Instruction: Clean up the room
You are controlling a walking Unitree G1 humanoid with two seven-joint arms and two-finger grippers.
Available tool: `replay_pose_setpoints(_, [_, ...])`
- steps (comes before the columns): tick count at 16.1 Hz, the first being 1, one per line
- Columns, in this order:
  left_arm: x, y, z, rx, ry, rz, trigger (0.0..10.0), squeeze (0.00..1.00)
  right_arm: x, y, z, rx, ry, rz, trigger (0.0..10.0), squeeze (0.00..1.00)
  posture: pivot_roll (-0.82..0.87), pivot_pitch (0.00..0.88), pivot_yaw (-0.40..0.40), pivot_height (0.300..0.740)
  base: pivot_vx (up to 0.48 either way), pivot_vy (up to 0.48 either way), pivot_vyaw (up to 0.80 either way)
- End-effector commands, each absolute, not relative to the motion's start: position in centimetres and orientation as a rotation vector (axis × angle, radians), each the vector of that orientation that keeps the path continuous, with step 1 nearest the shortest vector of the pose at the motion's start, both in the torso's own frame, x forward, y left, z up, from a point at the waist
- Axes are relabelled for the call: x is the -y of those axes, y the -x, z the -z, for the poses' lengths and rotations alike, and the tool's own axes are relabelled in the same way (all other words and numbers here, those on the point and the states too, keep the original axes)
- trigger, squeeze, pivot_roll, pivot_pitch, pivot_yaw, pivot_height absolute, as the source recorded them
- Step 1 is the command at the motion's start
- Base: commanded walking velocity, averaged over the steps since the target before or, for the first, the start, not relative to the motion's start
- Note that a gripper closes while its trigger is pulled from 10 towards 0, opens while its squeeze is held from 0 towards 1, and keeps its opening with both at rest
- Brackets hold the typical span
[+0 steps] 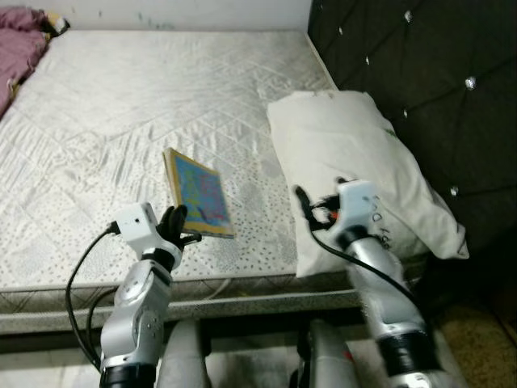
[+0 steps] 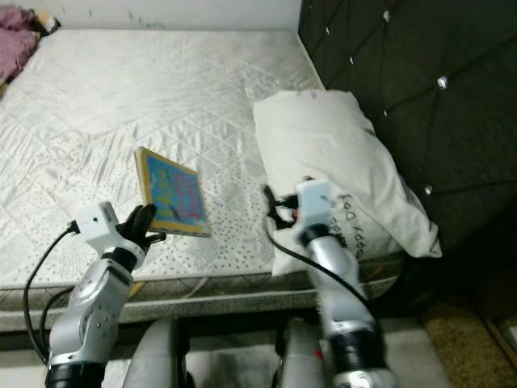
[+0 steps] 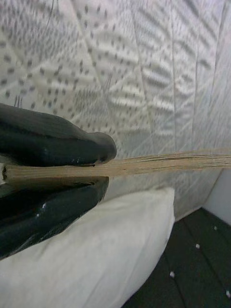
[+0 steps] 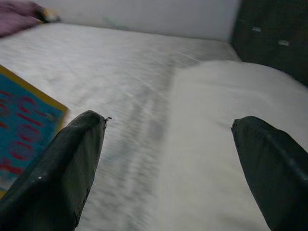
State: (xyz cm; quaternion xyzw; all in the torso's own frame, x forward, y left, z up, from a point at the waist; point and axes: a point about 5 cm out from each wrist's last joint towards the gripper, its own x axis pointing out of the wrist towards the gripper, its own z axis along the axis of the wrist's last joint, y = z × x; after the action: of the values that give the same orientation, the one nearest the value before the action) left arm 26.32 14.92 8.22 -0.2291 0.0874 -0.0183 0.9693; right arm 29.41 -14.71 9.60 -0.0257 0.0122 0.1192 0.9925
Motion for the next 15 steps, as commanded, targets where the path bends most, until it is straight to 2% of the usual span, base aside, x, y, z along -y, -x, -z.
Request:
replay_pose_setpoints(1, [-14.0, -26.7, -8.8, -0.152, 0.498, 0.052, 10.0, 0.00, 14.8, -29.5, -9.8, -0.017, 0.049, -0.231, 10.0, 0.00, -0.06, 0.000, -0.021, 0.626, 0.000, 0.000, 0.00])
replay_pose_setpoints(5, [-13.6, -28.2, -8.5, -0.168, 0.512, 0.055, 10.0, 0.00, 15.0, -29.5, -9.9, -0.008, 0.051, -0.232, 10.0, 0.00, -0.07, 0.000, -0.025, 0.571, 0.000, 0.000, 0.00])
replay_pose_setpoints(8, [-13.3, -29.8, -8.9, -0.146, 0.528, 0.071, 10.0, 0.00, 15.5, -29.5, -9.9, -0.013, 0.069, -0.224, 10.0, 0.00, -0.09, 0.000, -0.033, 0.571, 0.000, 0.000, 0.00])
replay_pose_setpoints(15, [-11.4, -33.0, -7.5, -0.240, 0.737, 0.108, 10.0, 0.00, 17.3, -29.1, -10.5, -0.002, 0.125, -0.199, 10.0, 0.00, -0.16, 0.000, -0.033, 0.571, 0.000, 0.000, 0.00])
